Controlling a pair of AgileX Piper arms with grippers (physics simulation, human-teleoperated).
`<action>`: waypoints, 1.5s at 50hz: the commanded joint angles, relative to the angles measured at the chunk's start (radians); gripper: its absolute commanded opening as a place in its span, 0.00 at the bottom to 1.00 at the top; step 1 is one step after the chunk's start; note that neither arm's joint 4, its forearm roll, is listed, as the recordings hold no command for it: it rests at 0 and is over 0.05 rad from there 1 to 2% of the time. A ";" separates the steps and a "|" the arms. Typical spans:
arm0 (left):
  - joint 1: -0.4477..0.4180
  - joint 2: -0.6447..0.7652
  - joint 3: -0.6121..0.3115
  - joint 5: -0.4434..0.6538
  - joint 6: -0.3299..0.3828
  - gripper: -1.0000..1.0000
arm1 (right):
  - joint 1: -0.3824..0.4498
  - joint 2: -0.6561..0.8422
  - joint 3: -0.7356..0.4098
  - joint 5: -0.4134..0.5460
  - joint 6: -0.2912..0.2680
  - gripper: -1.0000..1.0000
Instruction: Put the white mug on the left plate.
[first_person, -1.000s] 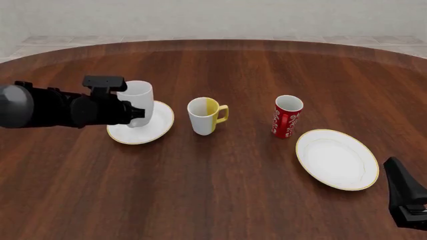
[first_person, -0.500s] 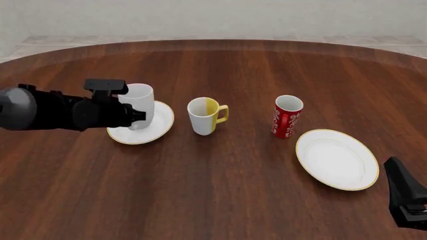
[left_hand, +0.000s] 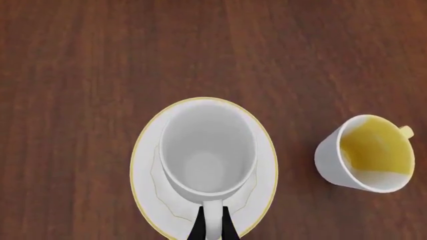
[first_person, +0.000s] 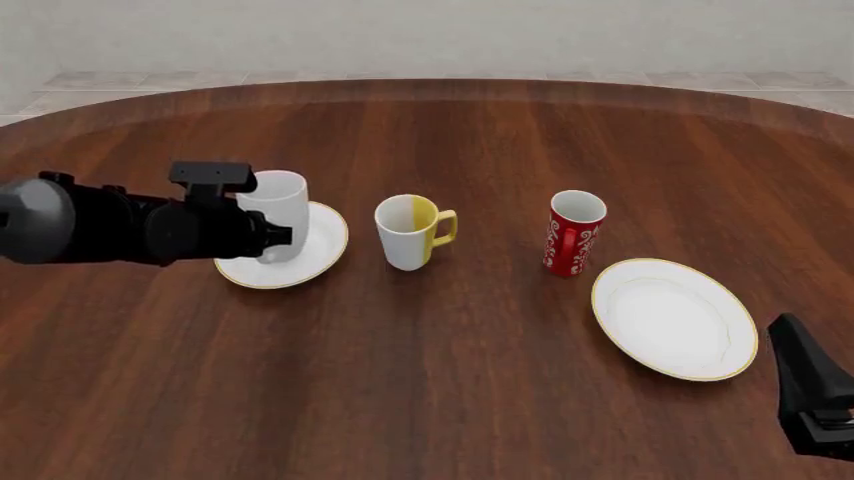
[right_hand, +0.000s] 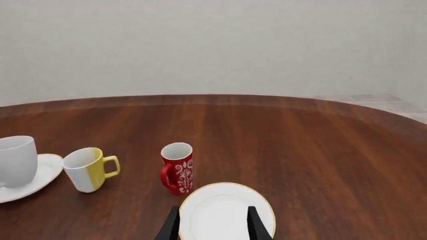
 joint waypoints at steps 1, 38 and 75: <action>-0.001 0.002 0.000 -0.005 0.006 0.00 | 0.000 0.000 0.000 0.000 0.001 1.00; 0.003 0.008 0.012 -0.010 0.013 0.00 | -0.001 0.000 0.000 -0.001 0.001 1.00; 0.006 0.012 0.005 -0.003 0.008 1.00 | 0.000 0.000 0.000 -0.001 -0.001 1.00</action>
